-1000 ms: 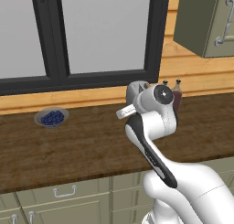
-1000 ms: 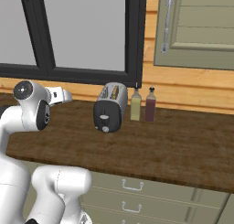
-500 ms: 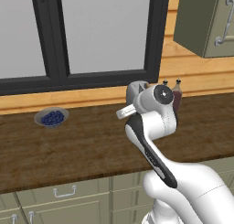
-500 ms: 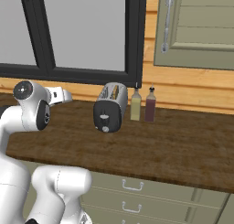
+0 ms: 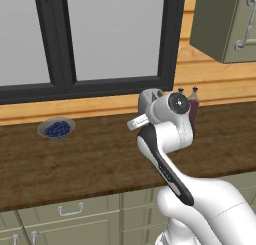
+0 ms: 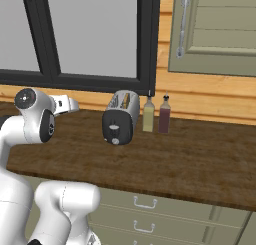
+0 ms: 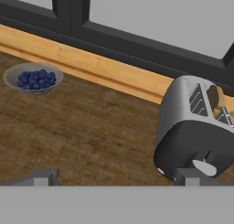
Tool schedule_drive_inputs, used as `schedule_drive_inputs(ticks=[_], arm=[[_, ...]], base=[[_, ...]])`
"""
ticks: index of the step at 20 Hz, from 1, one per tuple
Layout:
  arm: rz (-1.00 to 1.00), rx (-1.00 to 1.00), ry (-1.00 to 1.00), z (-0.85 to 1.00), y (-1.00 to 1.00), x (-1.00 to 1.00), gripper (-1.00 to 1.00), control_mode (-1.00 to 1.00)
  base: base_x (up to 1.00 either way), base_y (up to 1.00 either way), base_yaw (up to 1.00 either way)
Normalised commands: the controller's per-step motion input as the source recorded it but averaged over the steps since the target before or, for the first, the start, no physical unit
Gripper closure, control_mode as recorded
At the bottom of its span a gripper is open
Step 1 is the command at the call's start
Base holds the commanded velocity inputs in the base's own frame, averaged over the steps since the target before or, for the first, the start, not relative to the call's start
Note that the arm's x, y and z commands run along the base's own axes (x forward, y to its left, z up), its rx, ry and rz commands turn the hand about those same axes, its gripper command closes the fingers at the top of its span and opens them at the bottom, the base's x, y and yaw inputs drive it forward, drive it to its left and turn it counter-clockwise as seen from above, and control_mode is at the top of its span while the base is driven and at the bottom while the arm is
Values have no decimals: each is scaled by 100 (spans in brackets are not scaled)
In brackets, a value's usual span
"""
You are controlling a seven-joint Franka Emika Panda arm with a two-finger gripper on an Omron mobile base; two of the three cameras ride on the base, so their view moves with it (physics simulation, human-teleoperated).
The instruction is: Start the toaster. Once the lever pops up, take the bread to the plate on the dining counter.
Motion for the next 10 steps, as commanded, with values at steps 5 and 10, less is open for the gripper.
schedule_drive_inputs(ticks=[5, 10], arm=[[0, 0, 0, 0, 0, 0, -100, -100], [0, 0, 0, 0, 0, 0, -100, -100]], base=[[0, 0, 0], [0, 0, 0]])
